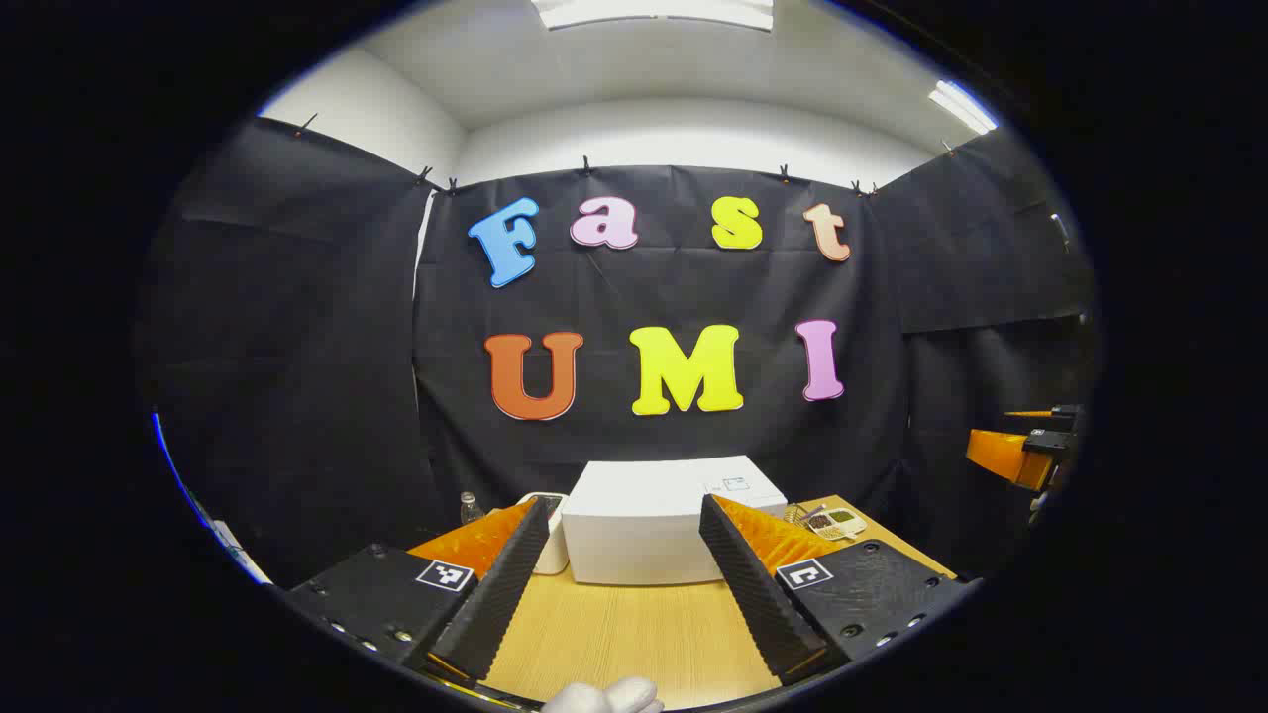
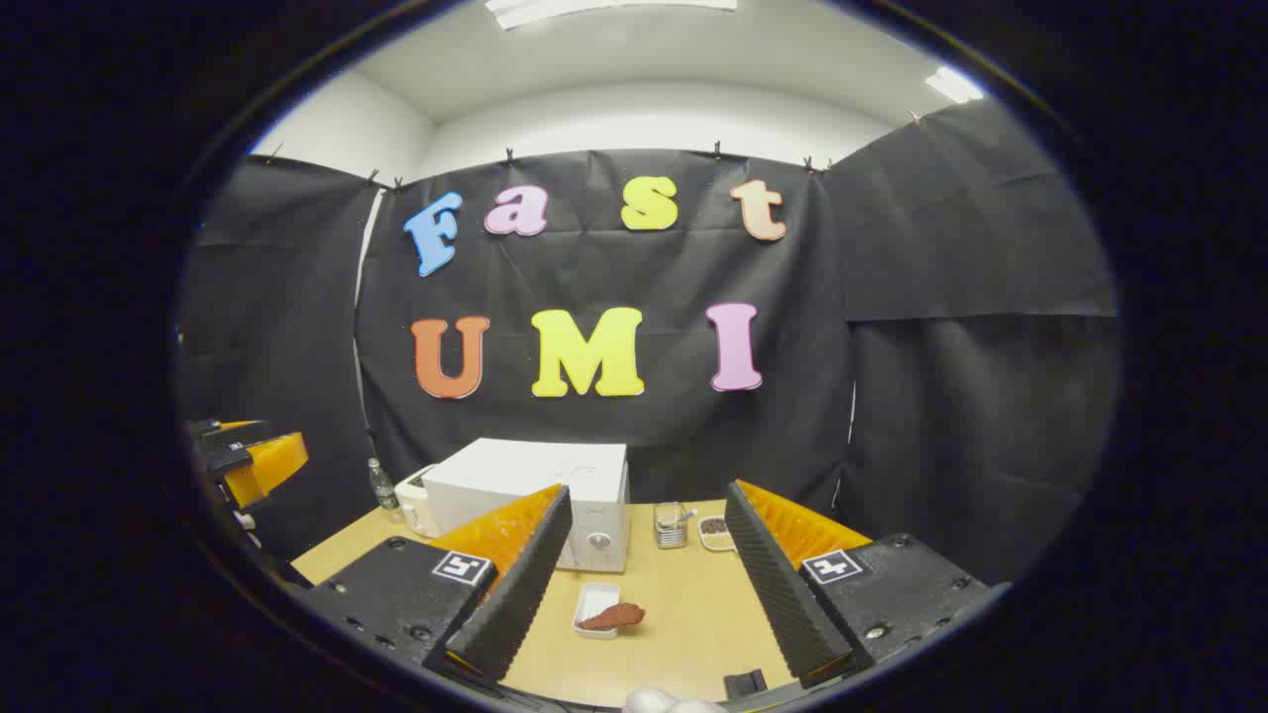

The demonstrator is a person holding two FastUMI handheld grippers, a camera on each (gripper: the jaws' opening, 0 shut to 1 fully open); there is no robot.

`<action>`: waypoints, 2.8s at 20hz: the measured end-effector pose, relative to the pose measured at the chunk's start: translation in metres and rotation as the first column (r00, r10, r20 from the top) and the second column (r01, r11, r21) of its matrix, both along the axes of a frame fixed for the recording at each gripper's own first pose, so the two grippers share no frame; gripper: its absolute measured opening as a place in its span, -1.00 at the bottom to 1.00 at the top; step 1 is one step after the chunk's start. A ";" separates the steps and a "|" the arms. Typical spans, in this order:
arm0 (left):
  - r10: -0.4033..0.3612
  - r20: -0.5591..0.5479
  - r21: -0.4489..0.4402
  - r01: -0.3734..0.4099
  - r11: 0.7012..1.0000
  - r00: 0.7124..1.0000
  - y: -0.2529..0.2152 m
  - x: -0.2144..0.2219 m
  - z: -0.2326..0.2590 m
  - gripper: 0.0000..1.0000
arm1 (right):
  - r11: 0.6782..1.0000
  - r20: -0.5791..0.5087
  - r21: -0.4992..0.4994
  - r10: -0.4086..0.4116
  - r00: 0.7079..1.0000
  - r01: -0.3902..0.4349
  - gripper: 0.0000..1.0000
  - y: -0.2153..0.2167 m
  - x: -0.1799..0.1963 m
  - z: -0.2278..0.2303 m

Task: Open the microwave oven with the left hand, put the food in, and close the microwave oven.

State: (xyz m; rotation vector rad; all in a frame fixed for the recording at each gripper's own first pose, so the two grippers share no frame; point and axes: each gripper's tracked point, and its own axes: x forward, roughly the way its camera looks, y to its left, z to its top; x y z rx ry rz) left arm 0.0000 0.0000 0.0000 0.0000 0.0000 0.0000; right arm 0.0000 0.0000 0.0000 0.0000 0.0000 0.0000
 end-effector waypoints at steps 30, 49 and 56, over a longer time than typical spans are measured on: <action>-0.076 0.005 0.027 0.076 0.997 0.997 -0.095 0.118 -0.080 0.90 | 0.999 -0.043 -0.026 -0.025 0.999 0.023 0.98 -0.066 0.058 -0.004; -0.072 -0.145 -0.001 0.072 0.997 0.987 -0.202 0.303 -0.251 0.82 | 0.992 -0.202 -0.086 -0.109 0.973 0.093 0.99 -0.161 0.112 -0.047; -0.093 -0.194 -0.019 0.091 0.996 0.977 -0.198 0.317 -0.273 -0.38 | 0.994 -0.207 -0.068 -0.093 0.974 0.081 0.99 -0.158 0.120 -0.054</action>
